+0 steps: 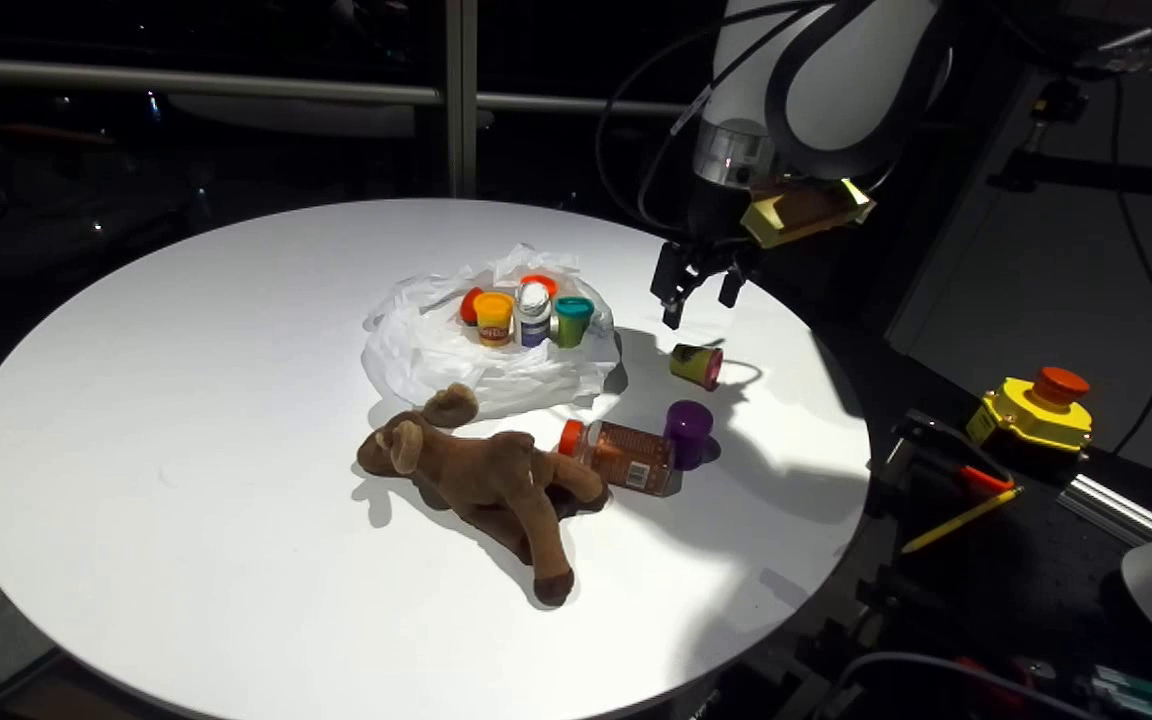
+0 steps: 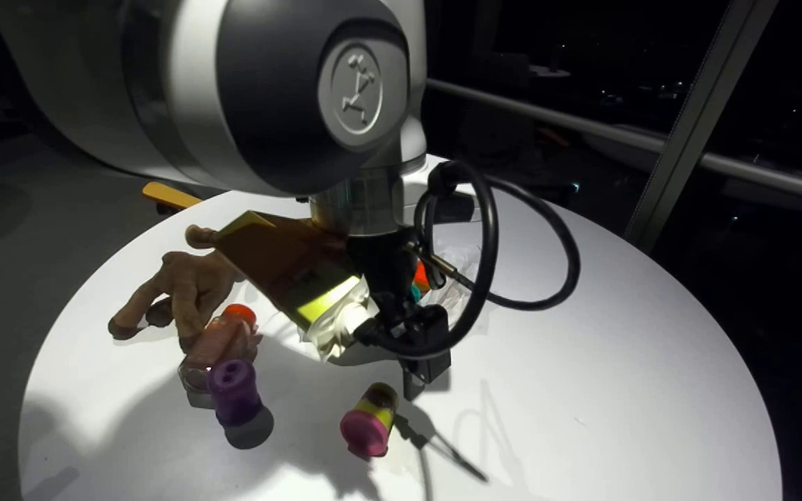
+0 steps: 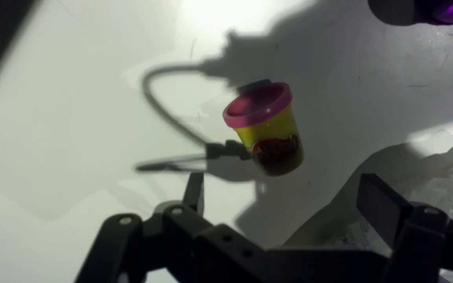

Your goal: Put all the contents in the white plastic bag

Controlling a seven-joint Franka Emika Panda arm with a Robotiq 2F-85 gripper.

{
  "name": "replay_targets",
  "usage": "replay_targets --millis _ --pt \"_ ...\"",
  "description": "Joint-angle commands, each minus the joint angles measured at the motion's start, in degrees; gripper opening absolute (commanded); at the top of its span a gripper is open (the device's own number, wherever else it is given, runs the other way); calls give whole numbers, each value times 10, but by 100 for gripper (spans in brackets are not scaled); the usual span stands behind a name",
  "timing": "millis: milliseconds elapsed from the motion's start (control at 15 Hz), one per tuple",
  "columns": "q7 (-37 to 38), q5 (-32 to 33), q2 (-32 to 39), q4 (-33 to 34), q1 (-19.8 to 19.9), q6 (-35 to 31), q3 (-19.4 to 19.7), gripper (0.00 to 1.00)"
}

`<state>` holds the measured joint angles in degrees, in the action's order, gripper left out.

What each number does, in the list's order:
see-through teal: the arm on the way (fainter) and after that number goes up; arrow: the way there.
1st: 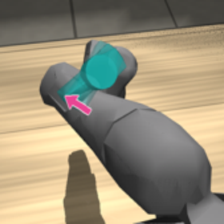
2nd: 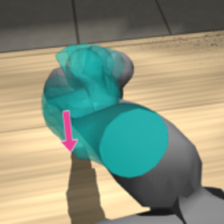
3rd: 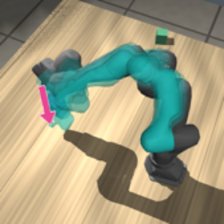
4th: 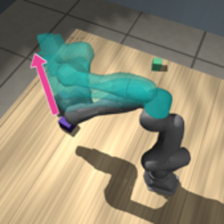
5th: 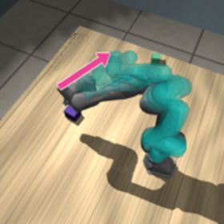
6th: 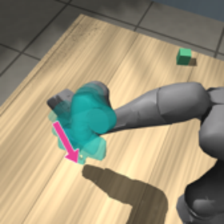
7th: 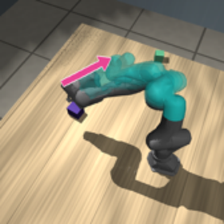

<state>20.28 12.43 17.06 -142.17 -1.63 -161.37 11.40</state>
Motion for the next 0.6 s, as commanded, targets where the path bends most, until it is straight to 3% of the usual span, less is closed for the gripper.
replay_targets --millis 0,467,533 --pt "-18 -1 29 10 -10 0 4 100" --pt "-13 7 81 27 -41 3 22 100" --pt "-12 7 88 33 -46 2 25 90"
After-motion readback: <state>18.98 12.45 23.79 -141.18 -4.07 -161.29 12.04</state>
